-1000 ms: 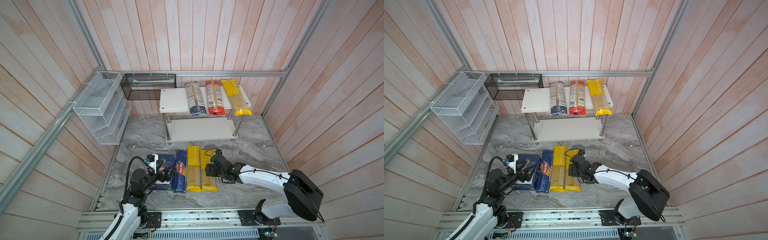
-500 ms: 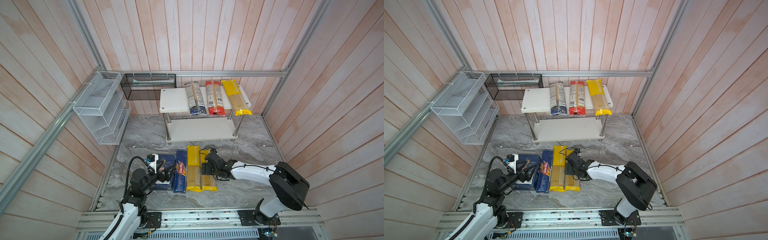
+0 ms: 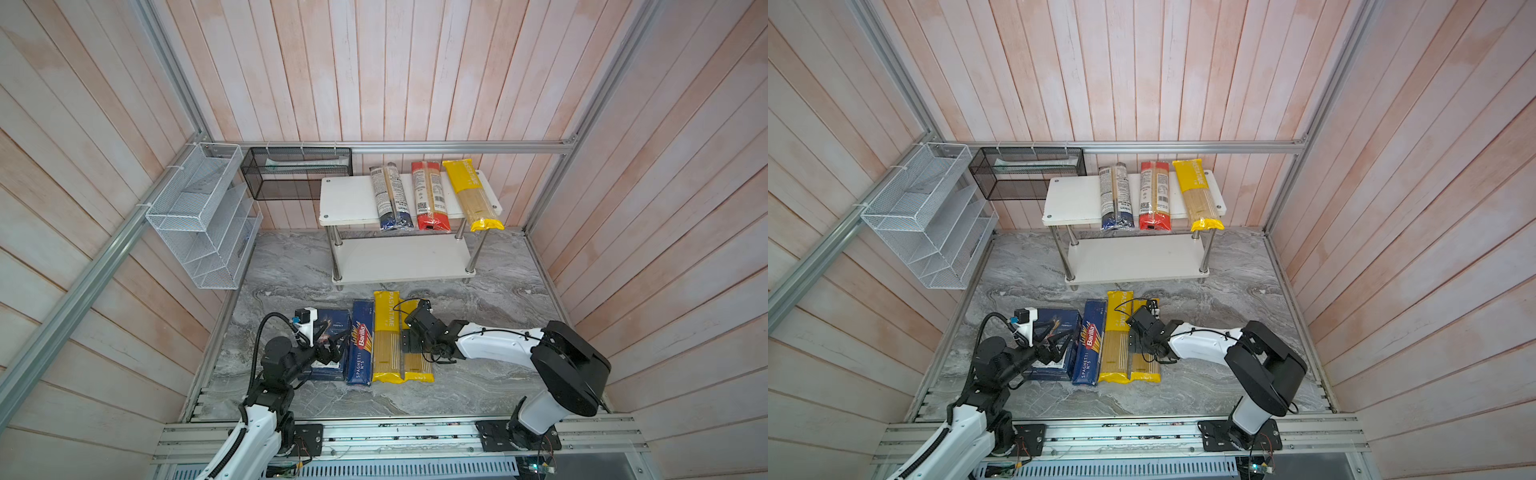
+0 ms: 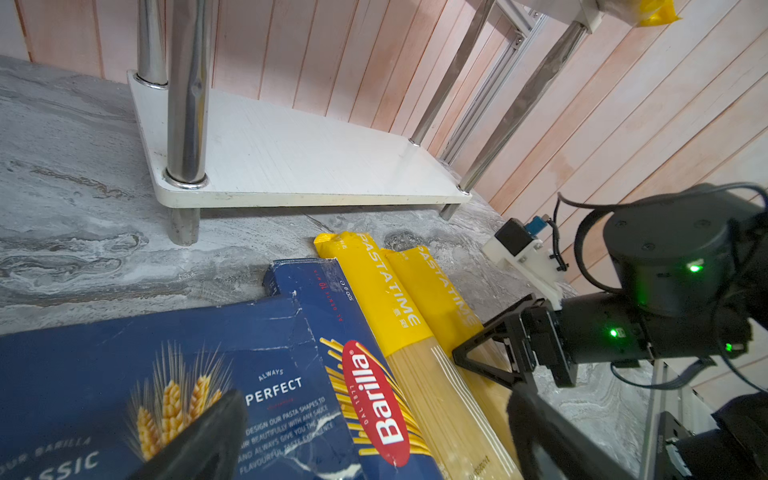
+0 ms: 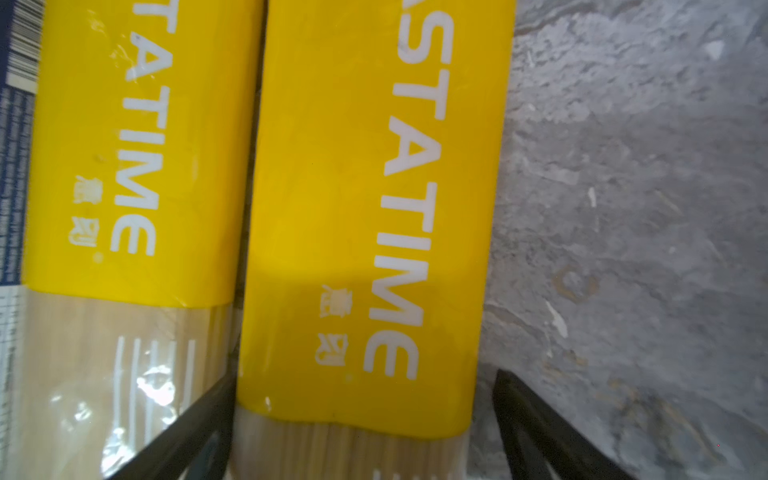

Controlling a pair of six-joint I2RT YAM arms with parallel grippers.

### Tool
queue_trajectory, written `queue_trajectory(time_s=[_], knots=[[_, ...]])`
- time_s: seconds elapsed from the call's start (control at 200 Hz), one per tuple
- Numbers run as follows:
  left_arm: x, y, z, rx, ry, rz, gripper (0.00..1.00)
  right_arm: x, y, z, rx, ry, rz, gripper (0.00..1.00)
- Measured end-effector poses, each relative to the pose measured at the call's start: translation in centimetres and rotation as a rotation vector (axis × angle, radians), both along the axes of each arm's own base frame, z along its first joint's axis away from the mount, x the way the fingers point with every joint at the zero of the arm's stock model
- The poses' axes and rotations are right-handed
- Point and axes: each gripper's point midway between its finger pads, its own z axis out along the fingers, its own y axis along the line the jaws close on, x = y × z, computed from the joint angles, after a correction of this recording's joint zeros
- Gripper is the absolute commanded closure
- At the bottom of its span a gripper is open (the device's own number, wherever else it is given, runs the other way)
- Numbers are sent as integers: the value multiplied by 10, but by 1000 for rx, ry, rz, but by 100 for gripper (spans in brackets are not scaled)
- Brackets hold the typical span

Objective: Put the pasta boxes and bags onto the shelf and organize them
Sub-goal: 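Lower the right gripper around the farther-out yellow PASTATIME bag and close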

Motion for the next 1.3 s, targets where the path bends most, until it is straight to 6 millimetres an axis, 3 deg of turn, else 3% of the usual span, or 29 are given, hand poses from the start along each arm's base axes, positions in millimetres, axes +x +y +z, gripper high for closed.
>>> queue_trajectory(time_s=[0.205, 0.505, 0.87, 1.295], knots=[[0, 0, 0, 0, 1, 0, 0, -3, -14, 0, -46, 7, -9, 5], [0, 0, -1, 0, 3, 1, 0, -5, -13, 25, -17, -39, 103, 4], [0, 0, -2, 1, 7, 1, 0, -5, -11, 4, -85, 31, 101, 2], [1, 0, -11, 8, 43, 0, 0, -1, -2, -5, -58, 34, 100, 2]])
